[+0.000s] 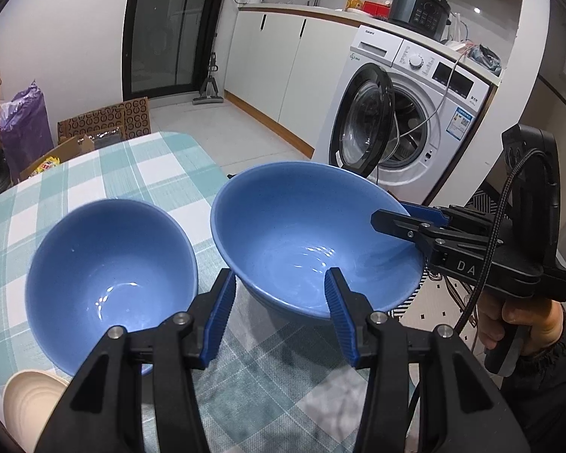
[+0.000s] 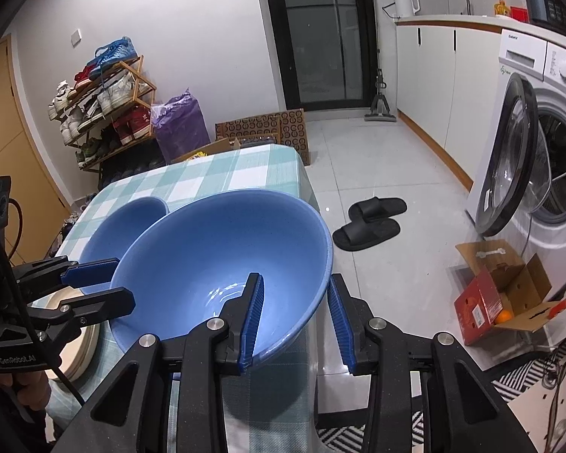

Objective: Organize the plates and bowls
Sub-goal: 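Lift the blue bowl with both grippers and carry it over the other bowl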

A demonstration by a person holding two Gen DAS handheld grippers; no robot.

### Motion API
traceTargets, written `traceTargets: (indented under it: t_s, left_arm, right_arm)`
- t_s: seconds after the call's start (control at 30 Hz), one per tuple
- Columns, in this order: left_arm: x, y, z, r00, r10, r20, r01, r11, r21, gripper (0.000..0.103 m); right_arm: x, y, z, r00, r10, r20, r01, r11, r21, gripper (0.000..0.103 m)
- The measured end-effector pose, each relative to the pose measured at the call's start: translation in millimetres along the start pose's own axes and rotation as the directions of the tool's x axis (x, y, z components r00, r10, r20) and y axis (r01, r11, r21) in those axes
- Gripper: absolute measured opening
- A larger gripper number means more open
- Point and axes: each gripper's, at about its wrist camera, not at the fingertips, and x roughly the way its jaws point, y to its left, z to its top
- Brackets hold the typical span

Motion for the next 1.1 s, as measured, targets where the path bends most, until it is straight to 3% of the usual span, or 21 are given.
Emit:
traceTargets:
  t_s: [0.47,1.1]
  left_arm:
    - [-31,6,5,0.998,0.019,0.06,-0.02,1.0,0.011,0.048]
    - [-68,31,6,0.991,0.058,0.121,-0.056,0.998,-0.02,0.048]
  right_arm:
    - [-31,25,14,0.998,-0.003,0.059,0.005,0.999,-0.038,0.037]
    - [-42,76,35,0.996,0.022,0.092,-0.012,0.994,-0.106,0.037]
